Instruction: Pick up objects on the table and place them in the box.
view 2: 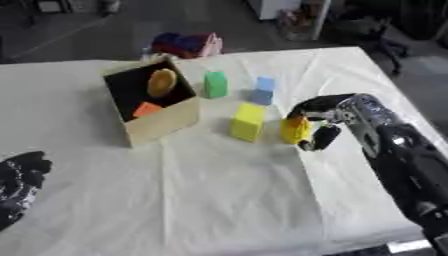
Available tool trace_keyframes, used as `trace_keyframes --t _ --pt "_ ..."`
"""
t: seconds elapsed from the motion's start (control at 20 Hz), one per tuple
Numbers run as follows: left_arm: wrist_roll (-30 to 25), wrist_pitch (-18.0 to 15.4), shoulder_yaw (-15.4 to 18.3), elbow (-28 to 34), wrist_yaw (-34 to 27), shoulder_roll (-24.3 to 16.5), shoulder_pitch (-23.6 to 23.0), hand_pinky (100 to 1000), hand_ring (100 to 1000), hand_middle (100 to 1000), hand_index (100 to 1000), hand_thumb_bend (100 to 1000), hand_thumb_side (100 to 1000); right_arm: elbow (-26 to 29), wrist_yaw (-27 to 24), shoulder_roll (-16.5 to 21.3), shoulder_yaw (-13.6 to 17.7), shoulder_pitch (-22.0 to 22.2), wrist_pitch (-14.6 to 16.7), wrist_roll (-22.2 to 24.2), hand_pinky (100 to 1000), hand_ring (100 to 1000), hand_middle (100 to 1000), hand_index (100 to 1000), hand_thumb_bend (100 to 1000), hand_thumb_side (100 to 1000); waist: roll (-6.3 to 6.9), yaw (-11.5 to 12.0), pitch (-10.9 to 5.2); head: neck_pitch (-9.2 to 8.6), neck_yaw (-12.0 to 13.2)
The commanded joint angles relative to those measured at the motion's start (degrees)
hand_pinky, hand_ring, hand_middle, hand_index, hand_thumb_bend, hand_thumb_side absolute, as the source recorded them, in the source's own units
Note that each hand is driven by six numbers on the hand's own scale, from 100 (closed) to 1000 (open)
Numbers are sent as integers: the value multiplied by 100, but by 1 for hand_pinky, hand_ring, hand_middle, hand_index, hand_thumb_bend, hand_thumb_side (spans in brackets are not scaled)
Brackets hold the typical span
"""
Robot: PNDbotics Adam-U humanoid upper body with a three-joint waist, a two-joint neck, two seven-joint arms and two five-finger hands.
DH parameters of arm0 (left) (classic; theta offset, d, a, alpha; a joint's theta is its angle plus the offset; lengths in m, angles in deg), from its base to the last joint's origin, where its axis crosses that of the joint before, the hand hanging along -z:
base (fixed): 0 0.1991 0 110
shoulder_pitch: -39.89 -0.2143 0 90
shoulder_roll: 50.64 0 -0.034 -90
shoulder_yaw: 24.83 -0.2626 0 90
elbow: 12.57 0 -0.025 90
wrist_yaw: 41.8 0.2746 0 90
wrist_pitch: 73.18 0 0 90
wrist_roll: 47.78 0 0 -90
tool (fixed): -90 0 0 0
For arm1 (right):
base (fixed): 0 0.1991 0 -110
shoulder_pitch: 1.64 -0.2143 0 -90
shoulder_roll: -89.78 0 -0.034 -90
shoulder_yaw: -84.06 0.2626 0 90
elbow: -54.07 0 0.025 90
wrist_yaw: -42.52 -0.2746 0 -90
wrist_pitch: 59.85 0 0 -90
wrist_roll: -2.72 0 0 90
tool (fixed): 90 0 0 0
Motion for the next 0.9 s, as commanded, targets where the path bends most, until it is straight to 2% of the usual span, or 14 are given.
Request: trace_keyframes --t 0.05,0.2,0.35,0.5,0.65,0.75,0.9 --pt "19 8 31 92 6 -100 53 835 810 730 874 100 468 114 234 87 123 -135 -173 -807 707 599 544 651 164 115 0 2 -5 -19 -7" --pt "27 9 35 91 7 -98 53 835 810 729 874 100 467 312 77 34 203 -285 -323 -1609 675 524 459 579 100 100 8 -2 -14 -19 -4" --pt "20 8 23 85 5 -96 51 835 810 729 873 100 467 475 -363 13 171 -558 -393 -1958 669 501 435 573 100 100 10 -1 -28 -19 -21" --pt "-4 0 -2 82 2 -85 54 836 810 729 873 100 465 507 -792 -116 -30 -1145 -319 -1942 674 504 440 584 100 100 29 23 -51 -19 -59" --pt "-28 -8 -25 77 -8 -63 58 835 810 729 873 100 463 298 -1035 -391 -268 -1787 -187 -1745 682 518 452 599 100 100 74 51 -64 -19 -110" --pt "-44 -15 -39 75 -18 -41 67 835 809 729 873 100 458 -82 -1062 -734 -360 -2219 -121 -1614 684 520 457 613 100 100 120 82 -70 -19 -152" --pt "-68 -22 -64 71 -39 5 81 835 809 729 873 100 460 -879 -1050 -1347 -329 -2736 -27 -1468 705 545 490 655 100 100 201 142 -73 -19 -242"
